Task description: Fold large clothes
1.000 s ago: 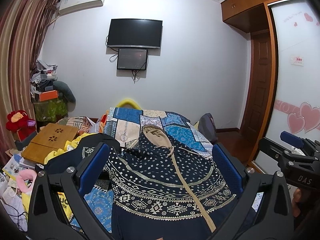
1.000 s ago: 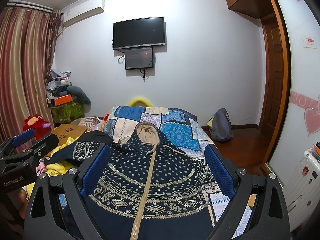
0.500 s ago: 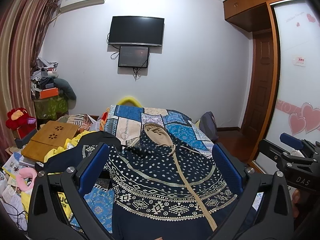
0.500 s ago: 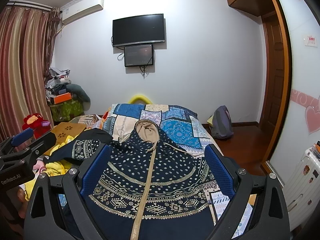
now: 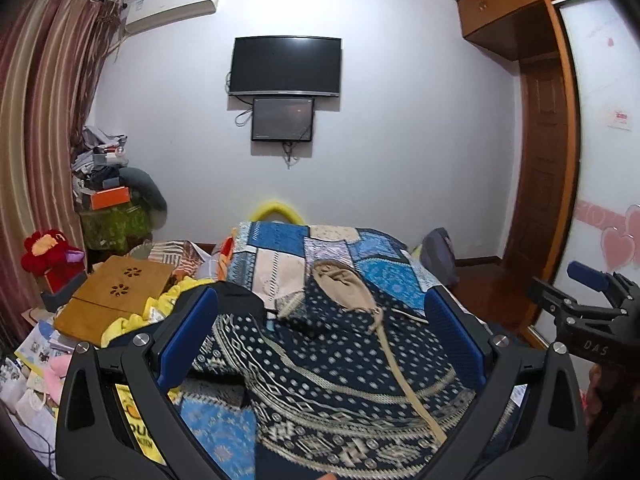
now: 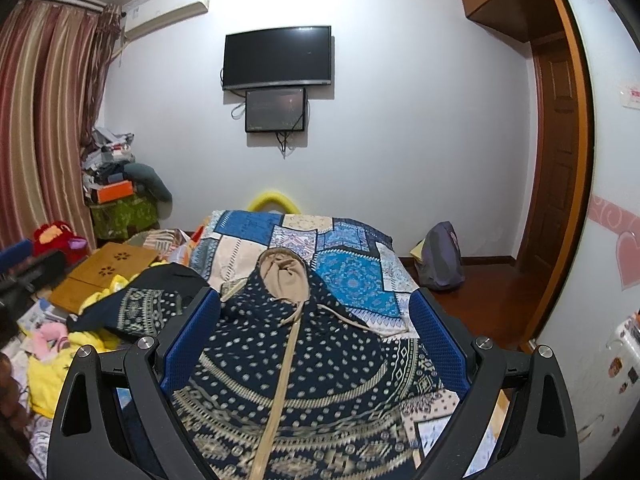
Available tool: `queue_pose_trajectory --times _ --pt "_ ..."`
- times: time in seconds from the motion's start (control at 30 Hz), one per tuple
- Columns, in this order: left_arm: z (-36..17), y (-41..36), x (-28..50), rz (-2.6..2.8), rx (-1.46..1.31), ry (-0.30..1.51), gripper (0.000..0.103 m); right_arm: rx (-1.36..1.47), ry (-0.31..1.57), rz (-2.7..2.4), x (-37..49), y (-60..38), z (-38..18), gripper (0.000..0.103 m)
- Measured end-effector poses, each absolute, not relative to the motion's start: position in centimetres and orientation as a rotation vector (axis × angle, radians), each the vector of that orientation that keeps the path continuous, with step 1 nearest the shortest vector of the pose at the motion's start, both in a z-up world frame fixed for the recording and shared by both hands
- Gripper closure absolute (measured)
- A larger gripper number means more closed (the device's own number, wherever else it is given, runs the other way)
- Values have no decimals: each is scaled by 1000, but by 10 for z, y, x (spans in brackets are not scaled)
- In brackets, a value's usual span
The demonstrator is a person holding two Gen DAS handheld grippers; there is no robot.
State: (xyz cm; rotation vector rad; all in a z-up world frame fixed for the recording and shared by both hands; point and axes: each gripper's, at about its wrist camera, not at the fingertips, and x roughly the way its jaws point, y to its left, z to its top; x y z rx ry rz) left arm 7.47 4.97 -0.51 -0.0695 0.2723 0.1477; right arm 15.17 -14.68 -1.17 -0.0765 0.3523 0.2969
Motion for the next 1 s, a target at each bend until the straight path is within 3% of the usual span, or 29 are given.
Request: queue_pose_trajectory --times 0.47,0.83,1.0 --pt "-47 183 173 270 -185 451 0 -85 596 260 286 -135 -60 9" --pt "-177 327 198 312 -559 744 4 -96 799 269 323 -109 -111 9" --pt "-229 371 184 307 -783 775 7 -119 841 283 331 -95 -128 9"
